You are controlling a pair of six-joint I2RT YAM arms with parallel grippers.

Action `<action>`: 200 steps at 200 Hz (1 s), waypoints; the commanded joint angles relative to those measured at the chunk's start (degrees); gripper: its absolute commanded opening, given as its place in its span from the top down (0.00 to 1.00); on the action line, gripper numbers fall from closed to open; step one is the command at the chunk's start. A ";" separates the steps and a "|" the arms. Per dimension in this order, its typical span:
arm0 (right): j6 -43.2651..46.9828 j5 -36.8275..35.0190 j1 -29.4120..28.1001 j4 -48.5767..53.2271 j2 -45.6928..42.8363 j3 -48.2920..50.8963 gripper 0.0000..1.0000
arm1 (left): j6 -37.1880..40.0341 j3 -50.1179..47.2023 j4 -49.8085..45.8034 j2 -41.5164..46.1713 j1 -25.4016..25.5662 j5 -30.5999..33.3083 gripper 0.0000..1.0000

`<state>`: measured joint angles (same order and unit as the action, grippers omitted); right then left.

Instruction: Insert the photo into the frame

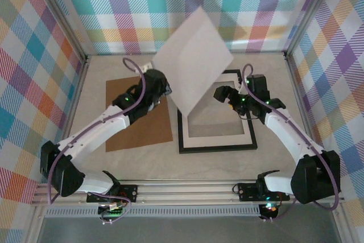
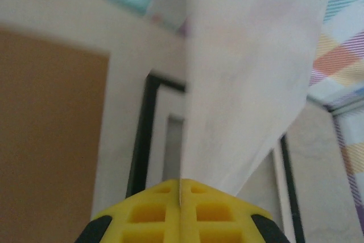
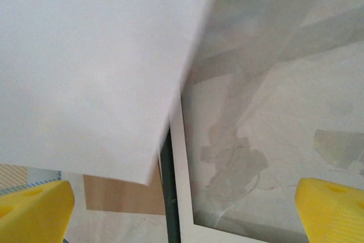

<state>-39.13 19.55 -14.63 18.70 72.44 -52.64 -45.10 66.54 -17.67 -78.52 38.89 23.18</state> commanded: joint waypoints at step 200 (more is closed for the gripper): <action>-18.09 8.73 -13.24 -31.79 20.15 4.51 0.11 | -49.65 -32.05 8.26 19.41 3.12 -2.68 1.00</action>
<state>-55.53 25.15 -27.83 -8.43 90.78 -45.93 -91.22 37.60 -7.09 -63.11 42.46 21.43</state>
